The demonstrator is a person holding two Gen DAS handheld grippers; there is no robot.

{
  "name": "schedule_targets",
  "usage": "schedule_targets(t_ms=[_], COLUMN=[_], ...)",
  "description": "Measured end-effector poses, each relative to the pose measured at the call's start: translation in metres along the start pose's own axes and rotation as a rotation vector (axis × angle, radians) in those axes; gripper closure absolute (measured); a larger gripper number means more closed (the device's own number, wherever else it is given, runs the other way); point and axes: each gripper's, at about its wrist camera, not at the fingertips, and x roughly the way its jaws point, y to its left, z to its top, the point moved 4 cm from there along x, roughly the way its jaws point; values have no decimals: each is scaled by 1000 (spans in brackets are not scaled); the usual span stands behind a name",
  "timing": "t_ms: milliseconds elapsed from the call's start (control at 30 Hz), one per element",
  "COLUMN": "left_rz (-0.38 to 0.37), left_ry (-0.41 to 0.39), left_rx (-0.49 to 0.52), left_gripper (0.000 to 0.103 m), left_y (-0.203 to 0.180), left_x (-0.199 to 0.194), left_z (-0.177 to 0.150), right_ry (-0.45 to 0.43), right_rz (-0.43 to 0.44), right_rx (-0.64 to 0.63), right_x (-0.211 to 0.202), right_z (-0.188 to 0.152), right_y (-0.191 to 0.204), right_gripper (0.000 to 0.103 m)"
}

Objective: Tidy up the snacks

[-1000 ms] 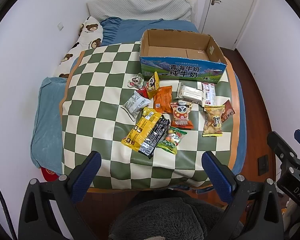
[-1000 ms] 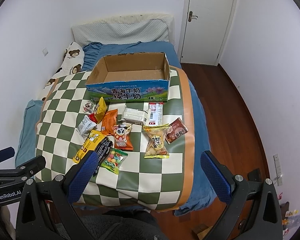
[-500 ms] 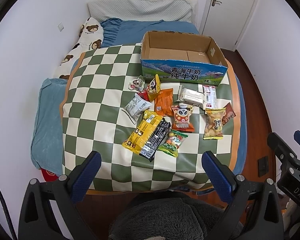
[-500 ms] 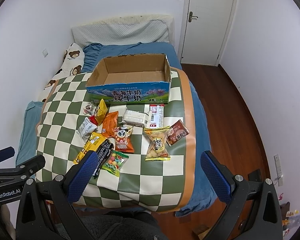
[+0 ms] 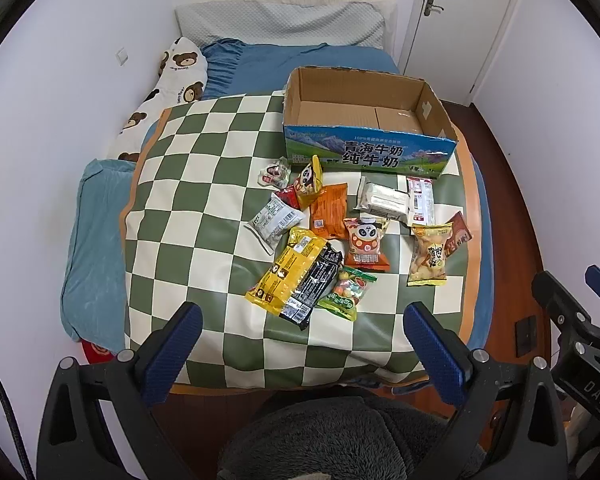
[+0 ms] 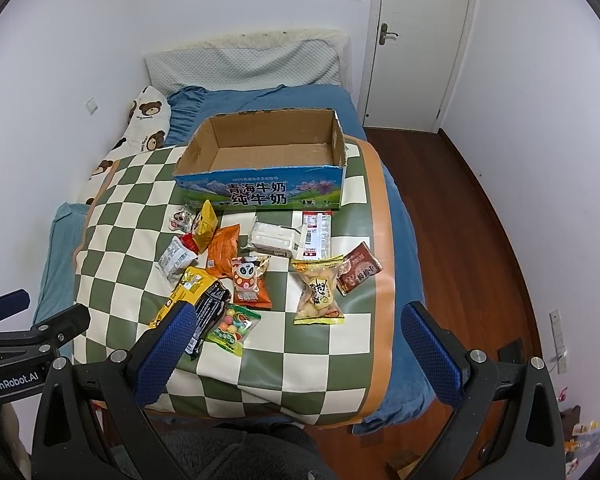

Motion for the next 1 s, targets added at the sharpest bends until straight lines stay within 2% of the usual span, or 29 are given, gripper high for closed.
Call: schedule_targets(t_ms=[300, 433, 567, 733, 1000], left_rz=[-3, -20, 43, 174, 201], left_ry=[-1, -8, 12, 113, 248], left_rx=[0, -6, 39, 174, 364], left_gripper=[0, 0, 0, 0, 0], left_y=[1, 1, 2, 14, 13], left_x=[0, 12, 63, 155, 257], left_z=[-1, 1, 3, 2, 3], right_ry=[0, 11, 41, 118, 266], right_rz=[4, 16, 35, 73, 115], right_rx=[3, 11, 29, 44, 13], right_x=[3, 8, 30, 88, 203], right_z=[2, 2, -4, -20, -49], right_y=[3, 5, 2, 2, 27], right_gripper=[0, 0, 0, 0, 0])
